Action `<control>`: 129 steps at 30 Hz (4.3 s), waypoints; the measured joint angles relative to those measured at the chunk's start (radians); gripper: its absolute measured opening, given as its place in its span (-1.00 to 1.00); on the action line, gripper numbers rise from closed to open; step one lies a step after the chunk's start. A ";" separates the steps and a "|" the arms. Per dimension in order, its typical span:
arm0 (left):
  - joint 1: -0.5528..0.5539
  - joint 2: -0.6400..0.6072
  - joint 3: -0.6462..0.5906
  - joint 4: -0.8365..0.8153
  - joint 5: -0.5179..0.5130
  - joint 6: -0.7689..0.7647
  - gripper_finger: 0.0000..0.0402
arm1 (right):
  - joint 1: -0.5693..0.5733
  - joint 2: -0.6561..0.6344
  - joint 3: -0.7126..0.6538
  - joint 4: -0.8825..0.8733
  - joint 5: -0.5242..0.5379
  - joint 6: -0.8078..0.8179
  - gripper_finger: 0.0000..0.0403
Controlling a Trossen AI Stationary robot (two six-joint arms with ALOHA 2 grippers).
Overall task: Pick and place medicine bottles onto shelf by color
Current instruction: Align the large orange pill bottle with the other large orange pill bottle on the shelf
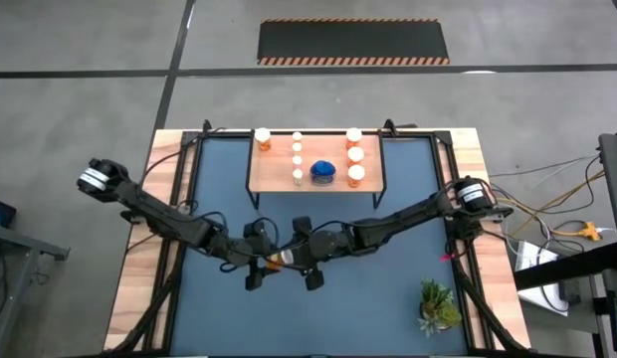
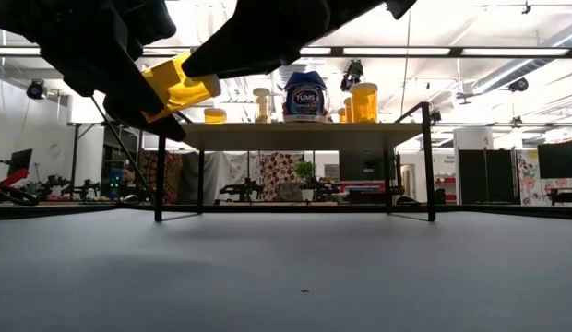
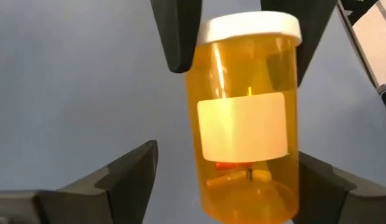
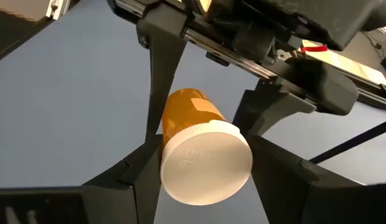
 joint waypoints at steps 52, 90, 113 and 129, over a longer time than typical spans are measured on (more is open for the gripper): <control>-0.026 -0.049 -0.010 0.465 -0.403 0.675 -0.22 | -0.008 -0.274 0.004 -0.126 0.027 -0.027 0.36; -0.019 -0.055 -0.011 0.485 -0.421 0.707 0.27 | -0.011 -0.253 0.003 -0.081 0.026 0.017 -0.09; -0.058 -0.195 -0.008 0.121 -0.432 0.521 0.21 | -0.016 -0.026 -0.115 -0.168 0.079 0.590 -0.09; -0.059 -0.222 -0.011 0.119 -0.441 0.523 0.21 | -0.015 0.075 -0.068 -0.201 0.078 0.582 0.12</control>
